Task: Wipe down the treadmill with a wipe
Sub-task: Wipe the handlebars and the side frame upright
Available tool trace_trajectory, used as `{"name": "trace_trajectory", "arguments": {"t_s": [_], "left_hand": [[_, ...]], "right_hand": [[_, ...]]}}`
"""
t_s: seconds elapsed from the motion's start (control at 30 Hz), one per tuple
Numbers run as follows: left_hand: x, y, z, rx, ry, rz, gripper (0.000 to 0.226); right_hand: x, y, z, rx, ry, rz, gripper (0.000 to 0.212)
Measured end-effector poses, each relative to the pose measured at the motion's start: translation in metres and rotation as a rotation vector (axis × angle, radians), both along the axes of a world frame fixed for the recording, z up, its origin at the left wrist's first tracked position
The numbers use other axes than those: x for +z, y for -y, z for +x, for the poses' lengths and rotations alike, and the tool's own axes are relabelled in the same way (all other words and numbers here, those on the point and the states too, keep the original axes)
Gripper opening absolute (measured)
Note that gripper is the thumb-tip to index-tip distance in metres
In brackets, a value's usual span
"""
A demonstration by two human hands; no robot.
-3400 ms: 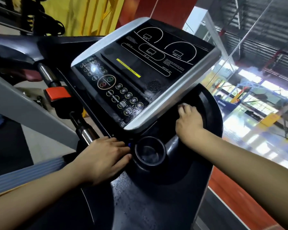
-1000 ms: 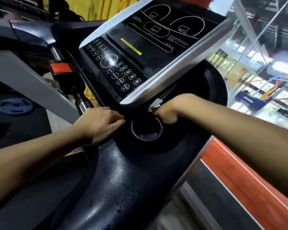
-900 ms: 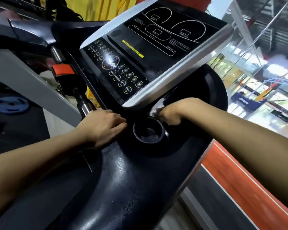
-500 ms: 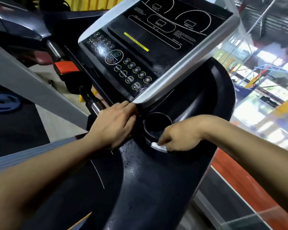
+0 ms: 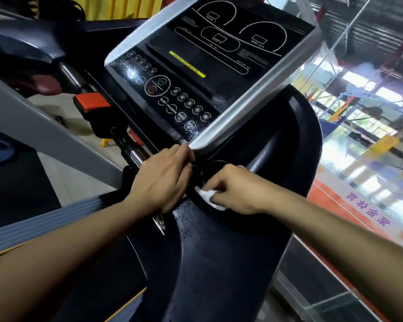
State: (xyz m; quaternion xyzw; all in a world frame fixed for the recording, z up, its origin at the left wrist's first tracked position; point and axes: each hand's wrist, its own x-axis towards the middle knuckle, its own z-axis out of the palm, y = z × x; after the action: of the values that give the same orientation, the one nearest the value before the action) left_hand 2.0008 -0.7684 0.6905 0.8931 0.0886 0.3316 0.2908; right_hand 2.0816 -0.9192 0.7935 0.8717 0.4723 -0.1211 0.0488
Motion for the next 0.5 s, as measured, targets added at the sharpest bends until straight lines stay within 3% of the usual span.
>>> {"name": "trace_trajectory", "arguments": {"t_s": [0.1, 0.2, 0.27, 0.37, 0.5], "left_hand": [[0.0, 0.0, 0.001, -0.001, 0.004, 0.008, 0.023], [0.0, -0.001, 0.001, 0.002, 0.001, 0.013, 0.028], [0.0, 0.0, 0.0, 0.002, -0.003, 0.017, 0.029], [0.002, 0.001, 0.0, 0.015, -0.014, 0.02, 0.032], [0.002, 0.001, 0.001, 0.03, -0.031, 0.042, 0.033]], "right_hand": [[0.029, 0.014, 0.009, -0.059, -0.049, 0.007, 0.025], [0.046, 0.011, 0.033, -0.13, 0.336, 0.167, 0.012], [0.036, -0.003, 0.048, -0.153, 0.505, 0.1, 0.019], [0.006, -0.026, 0.059, -0.1, 0.452, -0.021, 0.027], [0.0, -0.032, 0.063, 0.15, 0.478, -0.08, 0.026]]}}
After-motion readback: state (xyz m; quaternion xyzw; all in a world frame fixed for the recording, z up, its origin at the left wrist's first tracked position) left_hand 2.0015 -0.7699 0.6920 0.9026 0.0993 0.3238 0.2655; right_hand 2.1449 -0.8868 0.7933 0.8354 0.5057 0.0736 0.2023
